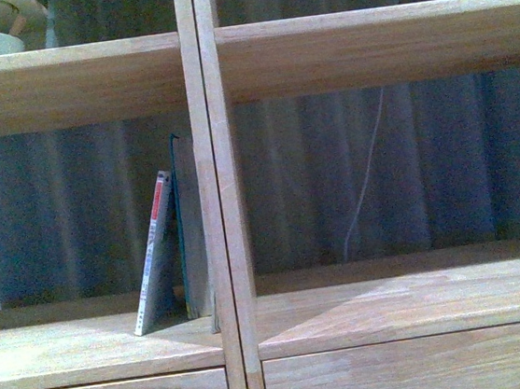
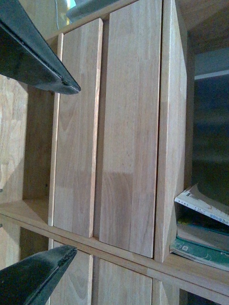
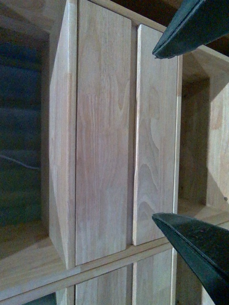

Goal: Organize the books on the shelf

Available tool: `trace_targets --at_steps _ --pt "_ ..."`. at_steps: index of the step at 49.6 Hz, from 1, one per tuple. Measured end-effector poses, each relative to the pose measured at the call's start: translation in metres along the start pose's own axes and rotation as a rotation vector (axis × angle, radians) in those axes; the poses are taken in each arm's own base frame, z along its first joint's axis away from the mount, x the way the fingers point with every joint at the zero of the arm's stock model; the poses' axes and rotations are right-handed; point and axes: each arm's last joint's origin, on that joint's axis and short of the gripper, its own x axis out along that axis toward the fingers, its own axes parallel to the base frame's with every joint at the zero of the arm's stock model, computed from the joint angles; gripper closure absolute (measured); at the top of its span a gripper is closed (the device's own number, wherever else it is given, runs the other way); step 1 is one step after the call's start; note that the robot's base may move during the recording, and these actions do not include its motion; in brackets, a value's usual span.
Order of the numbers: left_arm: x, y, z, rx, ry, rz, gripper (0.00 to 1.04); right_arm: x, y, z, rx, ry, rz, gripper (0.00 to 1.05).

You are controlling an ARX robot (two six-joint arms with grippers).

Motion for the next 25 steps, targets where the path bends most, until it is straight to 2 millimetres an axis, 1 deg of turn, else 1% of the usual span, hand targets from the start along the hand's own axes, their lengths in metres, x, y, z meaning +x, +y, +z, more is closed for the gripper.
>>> trace_targets --at_steps 25 --pt "0.0000 0.0000 0.0000 0.000 0.000 0.000 0.07 0.0000 0.0000 0.0000 0.000 0.000 0.000 0.07"
